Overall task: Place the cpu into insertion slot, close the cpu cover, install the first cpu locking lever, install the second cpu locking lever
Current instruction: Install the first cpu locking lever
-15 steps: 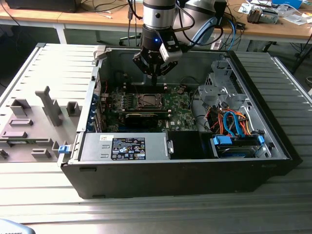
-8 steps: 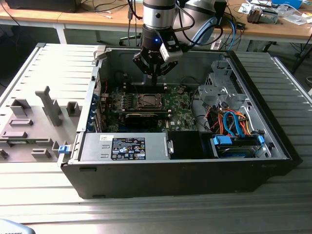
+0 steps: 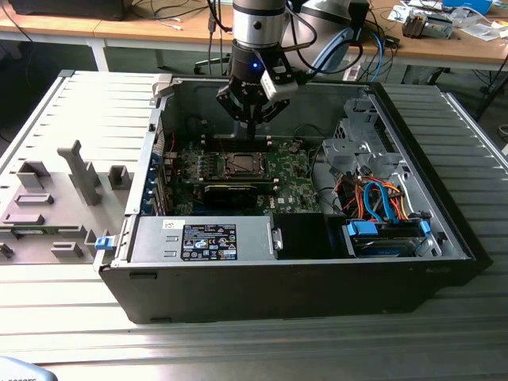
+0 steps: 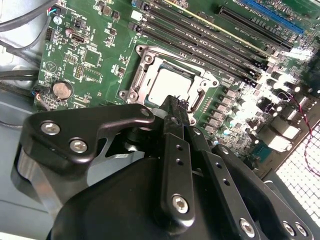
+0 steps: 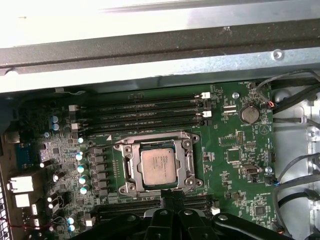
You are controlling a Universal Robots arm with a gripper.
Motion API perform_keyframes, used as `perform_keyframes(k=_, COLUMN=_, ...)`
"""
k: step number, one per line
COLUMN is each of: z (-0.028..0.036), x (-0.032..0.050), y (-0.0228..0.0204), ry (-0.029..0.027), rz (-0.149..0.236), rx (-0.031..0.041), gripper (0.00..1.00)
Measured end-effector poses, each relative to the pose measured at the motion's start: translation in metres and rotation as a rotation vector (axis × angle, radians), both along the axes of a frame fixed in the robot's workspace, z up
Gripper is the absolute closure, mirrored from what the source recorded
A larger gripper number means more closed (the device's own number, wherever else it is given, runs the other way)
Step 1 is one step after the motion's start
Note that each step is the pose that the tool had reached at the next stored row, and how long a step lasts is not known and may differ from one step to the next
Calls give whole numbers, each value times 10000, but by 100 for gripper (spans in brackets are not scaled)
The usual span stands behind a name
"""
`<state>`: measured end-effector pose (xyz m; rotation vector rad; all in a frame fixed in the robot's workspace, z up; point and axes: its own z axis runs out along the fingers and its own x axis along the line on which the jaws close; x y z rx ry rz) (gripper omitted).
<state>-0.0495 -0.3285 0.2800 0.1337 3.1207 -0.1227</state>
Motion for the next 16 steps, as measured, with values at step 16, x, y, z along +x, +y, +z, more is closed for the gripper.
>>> perform_keyframes(k=16, z=0, x=0, y=0, ry=0, rz=261, rx=0, gripper=89)
